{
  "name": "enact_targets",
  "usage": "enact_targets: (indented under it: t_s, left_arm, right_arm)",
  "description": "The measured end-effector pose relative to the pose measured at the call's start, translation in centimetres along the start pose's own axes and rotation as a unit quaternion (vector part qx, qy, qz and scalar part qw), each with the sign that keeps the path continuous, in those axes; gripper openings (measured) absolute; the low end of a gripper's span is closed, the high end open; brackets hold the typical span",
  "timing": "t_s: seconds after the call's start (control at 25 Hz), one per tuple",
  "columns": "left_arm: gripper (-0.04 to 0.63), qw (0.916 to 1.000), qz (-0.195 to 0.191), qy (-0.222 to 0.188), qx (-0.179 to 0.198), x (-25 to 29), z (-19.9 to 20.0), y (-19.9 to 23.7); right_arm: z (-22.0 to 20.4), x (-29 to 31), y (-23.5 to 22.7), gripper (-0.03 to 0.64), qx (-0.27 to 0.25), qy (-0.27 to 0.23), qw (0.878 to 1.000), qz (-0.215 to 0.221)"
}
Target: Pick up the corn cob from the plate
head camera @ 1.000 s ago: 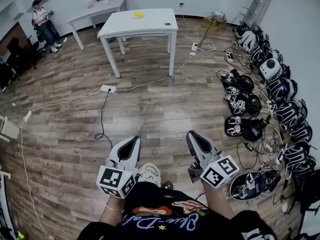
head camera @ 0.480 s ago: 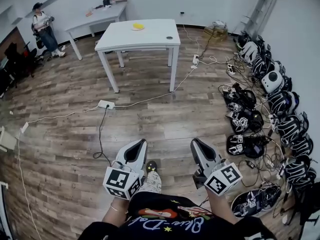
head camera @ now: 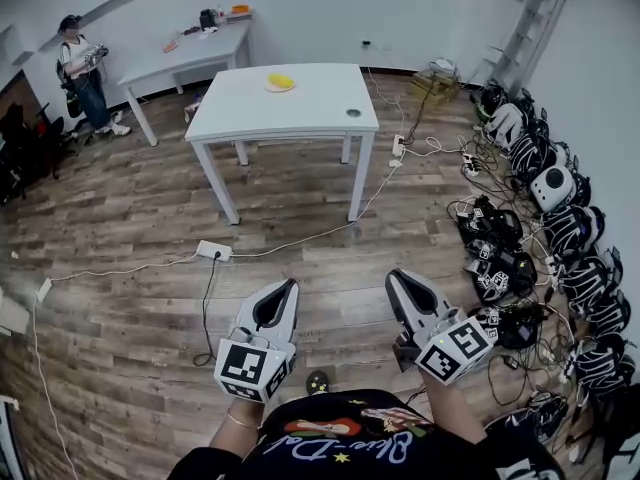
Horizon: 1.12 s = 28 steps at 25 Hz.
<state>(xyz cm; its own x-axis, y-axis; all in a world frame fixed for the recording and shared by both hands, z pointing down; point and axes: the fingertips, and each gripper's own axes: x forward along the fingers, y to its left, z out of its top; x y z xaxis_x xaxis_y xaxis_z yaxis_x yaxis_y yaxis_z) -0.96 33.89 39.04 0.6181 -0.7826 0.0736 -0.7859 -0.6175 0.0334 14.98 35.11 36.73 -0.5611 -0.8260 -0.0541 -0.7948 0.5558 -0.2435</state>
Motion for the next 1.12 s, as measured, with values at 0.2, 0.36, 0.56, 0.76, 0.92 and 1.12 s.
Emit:
enact_targets:
  t_s: [0.2, 0.36, 0.56, 0.76, 0.92, 1.12]
  left_arm:
    - [-0.002, 0.9997, -0.012, 0.001, -0.02, 4.8, -0.6, 4.2]
    - [-0.002, 0.9993, -0.008, 0.017, -0.033, 9.9, -1.4, 7.8]
    - [-0.002, 0.9994, 0.013, 0.02, -0.027, 17.7, -1.3, 14.5]
    - [-0.002, 0.9995, 0.021, 0.013, 0.02, 27.4, 1.4, 20.7]
    - [-0.002, 0.9994, 0.031, 0.0, -0.012, 35.5, 3.6, 25.5]
    - [-0.002, 0.9979, 0.055, 0.015, -0.032, 41.6, 3.8, 30.8]
  right_arm:
    - [-1.4, 6.2, -3.7, 0.031, -0.002, 0.034, 0.999, -0.017]
    - [-1.9, 11.3, -8.4, 0.031, 0.012, 0.049, 0.999, -0.02]
    - [-2.1, 20.5, -15.6, 0.031, 0.009, 0.057, 0.998, -0.014]
    - [0.8, 30.5, -22.7, 0.031, 0.036, 0.038, 0.999, 0.007]
    - [2.5, 37.3, -27.8, 0.031, 0.049, 0.034, 0.997, 0.04]
    - [2.8, 44.8, -31.4, 0.031, 0.053, 0.056, 0.995, 0.065]
